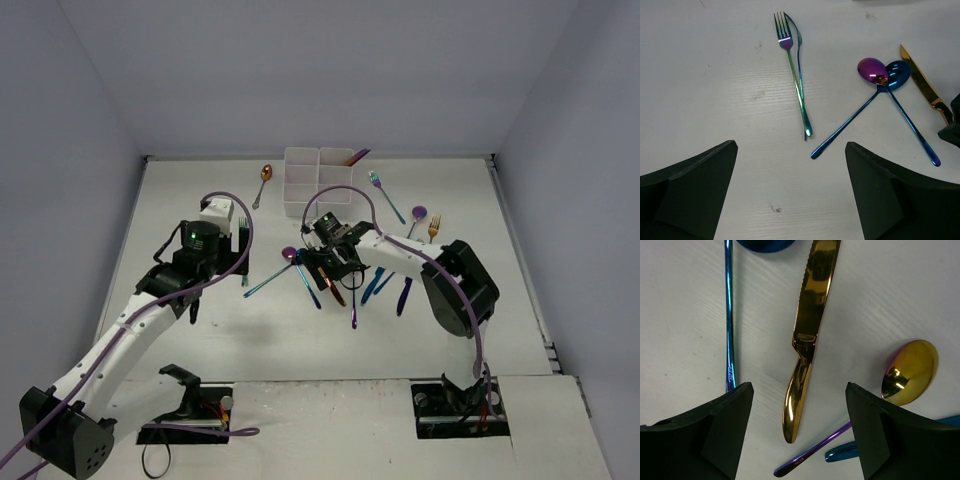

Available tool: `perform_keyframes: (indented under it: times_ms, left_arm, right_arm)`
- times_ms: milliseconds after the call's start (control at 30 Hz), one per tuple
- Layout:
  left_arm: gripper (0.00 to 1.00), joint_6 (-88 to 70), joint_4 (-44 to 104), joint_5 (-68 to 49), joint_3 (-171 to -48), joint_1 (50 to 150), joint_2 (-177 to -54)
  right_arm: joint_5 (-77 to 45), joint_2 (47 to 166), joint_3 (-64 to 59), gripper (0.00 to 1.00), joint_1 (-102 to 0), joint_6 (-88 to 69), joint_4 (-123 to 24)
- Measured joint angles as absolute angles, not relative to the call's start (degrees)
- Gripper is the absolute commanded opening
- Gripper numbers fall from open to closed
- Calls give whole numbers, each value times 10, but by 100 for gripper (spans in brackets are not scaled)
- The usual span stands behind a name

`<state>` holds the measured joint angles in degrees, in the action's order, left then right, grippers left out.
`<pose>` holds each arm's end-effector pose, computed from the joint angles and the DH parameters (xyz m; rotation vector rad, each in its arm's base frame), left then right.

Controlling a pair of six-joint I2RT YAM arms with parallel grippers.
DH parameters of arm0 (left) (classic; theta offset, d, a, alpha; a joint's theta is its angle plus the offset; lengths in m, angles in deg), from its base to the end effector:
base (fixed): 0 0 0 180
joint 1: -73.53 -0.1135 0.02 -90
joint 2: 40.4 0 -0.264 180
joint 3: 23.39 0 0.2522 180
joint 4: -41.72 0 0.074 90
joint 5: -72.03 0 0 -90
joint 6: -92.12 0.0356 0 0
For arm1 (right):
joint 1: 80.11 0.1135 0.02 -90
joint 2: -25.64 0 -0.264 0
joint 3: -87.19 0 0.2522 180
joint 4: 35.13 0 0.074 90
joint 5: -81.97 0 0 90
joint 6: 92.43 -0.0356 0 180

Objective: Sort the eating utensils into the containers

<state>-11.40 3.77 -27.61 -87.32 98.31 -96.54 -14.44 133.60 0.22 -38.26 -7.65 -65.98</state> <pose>0.1996 -0.0856 0.3121 0.1043 2.0946 -0.2286 0.2986 0.2728 0.1883 -0.8423 2.3887 0.4798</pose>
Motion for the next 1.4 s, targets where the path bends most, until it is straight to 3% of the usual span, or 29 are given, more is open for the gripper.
perform_keyframes:
  times_ms: [700, 967, 1067, 1400]
  left_arm:
    - [87, -104, 43, -295, -869, 982, -970]
    - [87, -103, 43, -295, -869, 982, -971]
    - [87, -102, 43, -295, -869, 982, -972]
    - [87, -102, 43, -295, -869, 982, -973]
  right_arm:
    - [-109, 1400, -46, 37, -379, -86, -681]
    - [-106, 1409, -60, 17, -376, -87, -687]
    - [-100, 1415, -69, 1, -375, -87, -692]
    - [-89, 1419, -79, 0, -372, -83, -698]
